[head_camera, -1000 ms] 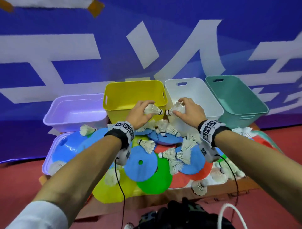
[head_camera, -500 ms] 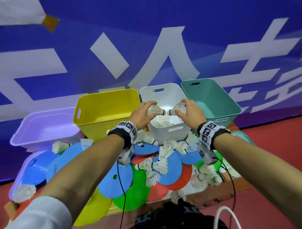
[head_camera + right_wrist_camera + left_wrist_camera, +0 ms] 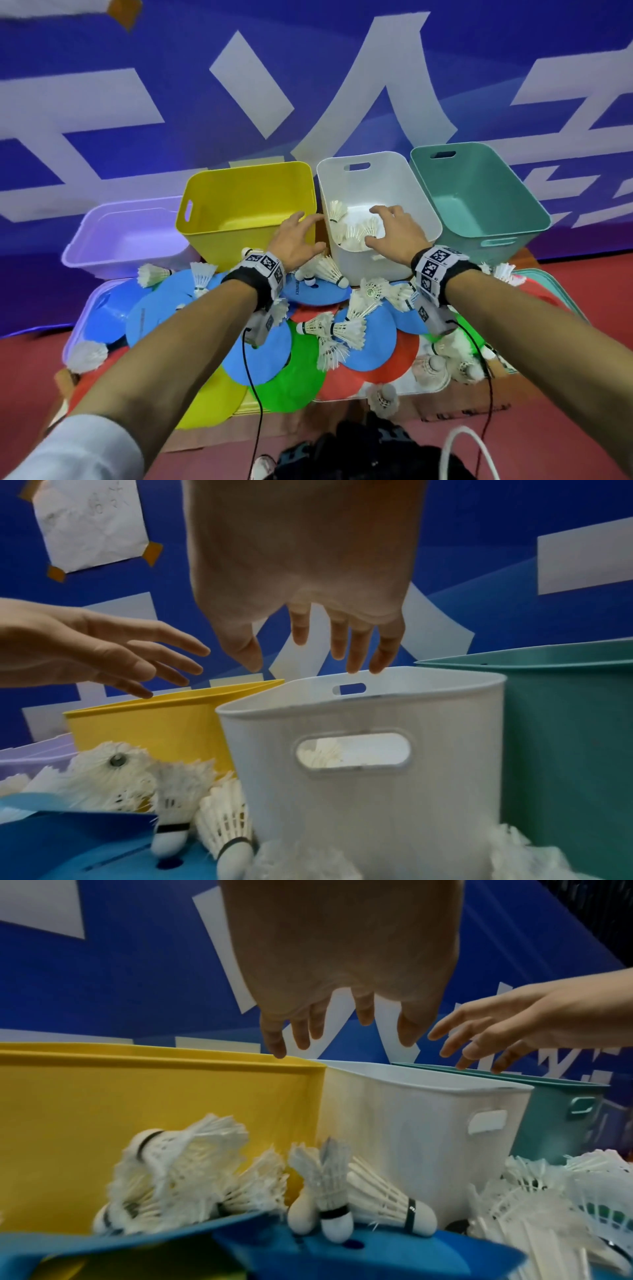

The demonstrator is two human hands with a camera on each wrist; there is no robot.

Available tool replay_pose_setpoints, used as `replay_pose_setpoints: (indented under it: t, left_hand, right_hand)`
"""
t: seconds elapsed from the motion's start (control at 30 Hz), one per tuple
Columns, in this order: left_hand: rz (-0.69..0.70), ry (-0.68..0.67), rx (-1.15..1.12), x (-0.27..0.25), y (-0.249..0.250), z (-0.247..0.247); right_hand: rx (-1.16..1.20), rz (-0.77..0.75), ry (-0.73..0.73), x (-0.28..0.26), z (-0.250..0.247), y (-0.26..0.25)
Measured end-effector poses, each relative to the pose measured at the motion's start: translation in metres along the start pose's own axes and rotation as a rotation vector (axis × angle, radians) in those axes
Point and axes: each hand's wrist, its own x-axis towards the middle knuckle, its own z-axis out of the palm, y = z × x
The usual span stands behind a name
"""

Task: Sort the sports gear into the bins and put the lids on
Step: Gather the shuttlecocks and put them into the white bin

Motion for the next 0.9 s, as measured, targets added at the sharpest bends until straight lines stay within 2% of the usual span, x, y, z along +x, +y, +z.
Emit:
replay_pose_setpoints:
  t: [0.4,0.9]
  left_hand:
    - [-0.097,0.016,-0.022,-0.079,-0.092,-0.023]
    - [-0.391,0.084,-0.135,-0.21,-0.217,-0.034]
  right_hand:
    - [-0.074,-0.298,0.028,-0.011,0.046,-0.102]
    - [-0.142,-0.558,-0.2,-0.032,0.146,-0.231]
